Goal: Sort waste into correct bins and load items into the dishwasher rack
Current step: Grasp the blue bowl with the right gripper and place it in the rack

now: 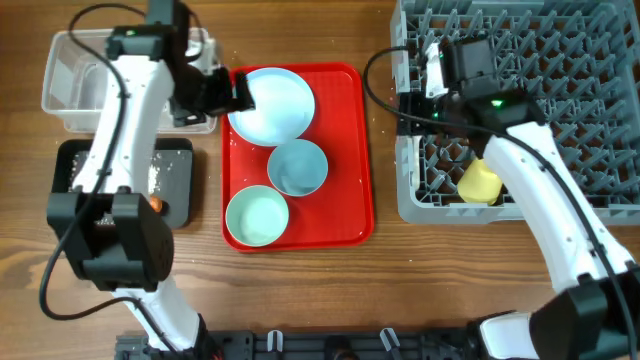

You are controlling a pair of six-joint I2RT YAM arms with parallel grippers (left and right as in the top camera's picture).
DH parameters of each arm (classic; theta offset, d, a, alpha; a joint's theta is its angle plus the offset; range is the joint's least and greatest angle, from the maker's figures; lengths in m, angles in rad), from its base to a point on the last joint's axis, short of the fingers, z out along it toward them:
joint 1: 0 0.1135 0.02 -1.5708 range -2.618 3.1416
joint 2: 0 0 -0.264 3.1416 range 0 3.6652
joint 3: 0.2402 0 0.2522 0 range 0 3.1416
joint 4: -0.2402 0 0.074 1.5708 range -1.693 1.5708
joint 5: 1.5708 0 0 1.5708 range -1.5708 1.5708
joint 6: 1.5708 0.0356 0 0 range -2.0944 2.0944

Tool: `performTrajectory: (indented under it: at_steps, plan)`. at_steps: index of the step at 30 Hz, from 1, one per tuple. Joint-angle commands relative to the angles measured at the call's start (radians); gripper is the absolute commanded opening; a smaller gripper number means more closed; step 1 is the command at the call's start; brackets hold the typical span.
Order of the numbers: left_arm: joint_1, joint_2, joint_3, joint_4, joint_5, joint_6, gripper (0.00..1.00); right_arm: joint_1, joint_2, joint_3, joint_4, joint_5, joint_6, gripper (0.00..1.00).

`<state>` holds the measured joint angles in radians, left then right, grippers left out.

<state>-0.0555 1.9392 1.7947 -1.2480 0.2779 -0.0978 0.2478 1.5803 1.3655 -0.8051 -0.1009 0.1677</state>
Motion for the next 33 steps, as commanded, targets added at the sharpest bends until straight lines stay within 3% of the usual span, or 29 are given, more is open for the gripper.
performTrajectory:
  at_steps: [1,10,12,18,23,26,33]
  plan:
    - [-0.068,-0.028,0.005,-0.01,-0.058,0.034,1.0,0.036,0.0,0.011,0.002,-0.179,0.076,0.76]
    - [-0.064,-0.028,0.005,0.036,-0.07,-0.019,1.0,0.265,0.274,0.0,0.146,-0.174,0.182,0.48]
    - [-0.064,-0.028,0.005,0.036,-0.07,-0.023,1.0,0.276,0.319,0.0,0.166,-0.164,0.185,0.45]
    - [-0.064,-0.028,0.005,0.043,-0.07,-0.023,1.0,0.293,0.426,0.0,0.18,-0.101,0.185,0.25]
    - [-0.064,-0.028,0.005,0.063,-0.07,-0.023,1.0,0.294,0.432,0.0,0.188,-0.076,0.173,0.22]
    - [-0.064,-0.028,0.005,0.072,-0.071,-0.023,1.0,0.294,0.434,0.0,0.191,-0.075,0.176,0.04]
    - [-0.064,-0.028,0.005,0.088,-0.07,-0.023,1.0,0.263,0.337,0.007,0.13,-0.014,0.201,0.04]
